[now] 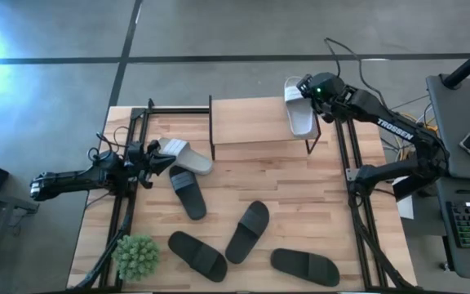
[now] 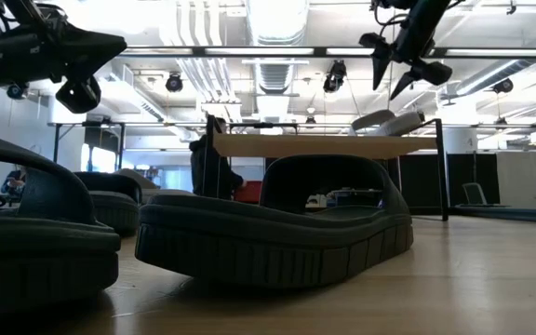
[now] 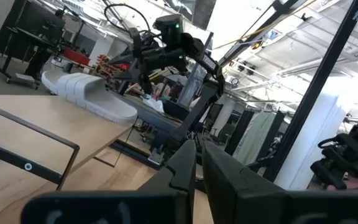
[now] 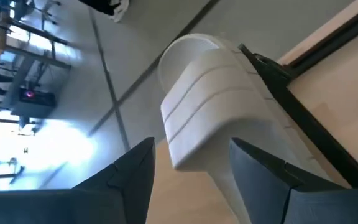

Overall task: Pick and place slides into the shelf
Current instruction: Put the gray slide on the shelf

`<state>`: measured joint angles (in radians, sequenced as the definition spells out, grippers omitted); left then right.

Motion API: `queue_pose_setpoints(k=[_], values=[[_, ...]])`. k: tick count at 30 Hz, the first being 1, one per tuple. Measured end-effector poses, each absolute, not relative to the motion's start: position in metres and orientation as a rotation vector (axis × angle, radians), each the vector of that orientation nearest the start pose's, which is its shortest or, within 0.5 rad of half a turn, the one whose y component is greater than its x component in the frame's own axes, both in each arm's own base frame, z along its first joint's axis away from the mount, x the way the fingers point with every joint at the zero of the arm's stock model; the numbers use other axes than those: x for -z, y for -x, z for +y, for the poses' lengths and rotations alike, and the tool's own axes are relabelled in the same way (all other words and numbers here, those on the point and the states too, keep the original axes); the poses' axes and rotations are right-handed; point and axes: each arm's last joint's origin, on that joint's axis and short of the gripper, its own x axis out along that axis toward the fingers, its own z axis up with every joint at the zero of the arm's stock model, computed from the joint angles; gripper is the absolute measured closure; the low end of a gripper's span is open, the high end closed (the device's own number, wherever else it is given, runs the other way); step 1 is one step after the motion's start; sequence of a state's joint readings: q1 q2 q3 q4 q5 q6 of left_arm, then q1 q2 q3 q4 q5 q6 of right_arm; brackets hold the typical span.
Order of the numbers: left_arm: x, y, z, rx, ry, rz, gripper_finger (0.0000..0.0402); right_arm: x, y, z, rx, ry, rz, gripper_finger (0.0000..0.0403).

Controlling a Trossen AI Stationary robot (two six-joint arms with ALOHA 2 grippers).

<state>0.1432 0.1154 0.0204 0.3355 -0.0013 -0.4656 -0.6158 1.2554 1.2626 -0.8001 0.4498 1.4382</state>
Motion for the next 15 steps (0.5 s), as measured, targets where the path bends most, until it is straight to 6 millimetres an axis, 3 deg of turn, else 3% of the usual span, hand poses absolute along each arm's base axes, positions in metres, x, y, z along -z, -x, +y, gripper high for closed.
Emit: queue_pose_setpoints(k=[6, 11, 15], values=[[-0.194, -0.100, 0.014, -0.084, 0.445, -0.270, 0.0388, -0.354, -0.197, -0.151, 1.384, -1.179, 0.049, 0.0207], [-0.194, -0.100, 0.014, -0.082, 0.445, -0.274, 0.0388, -0.384, -0.200, -0.147, 1.250, -0.862, 0.208, 0.0211], [-0.194, -0.100, 0.014, -0.083, 0.445, -0.274, 0.0388, -0.402, -0.204, -0.148, 1.222, -0.749, 0.282, 0.0250]])
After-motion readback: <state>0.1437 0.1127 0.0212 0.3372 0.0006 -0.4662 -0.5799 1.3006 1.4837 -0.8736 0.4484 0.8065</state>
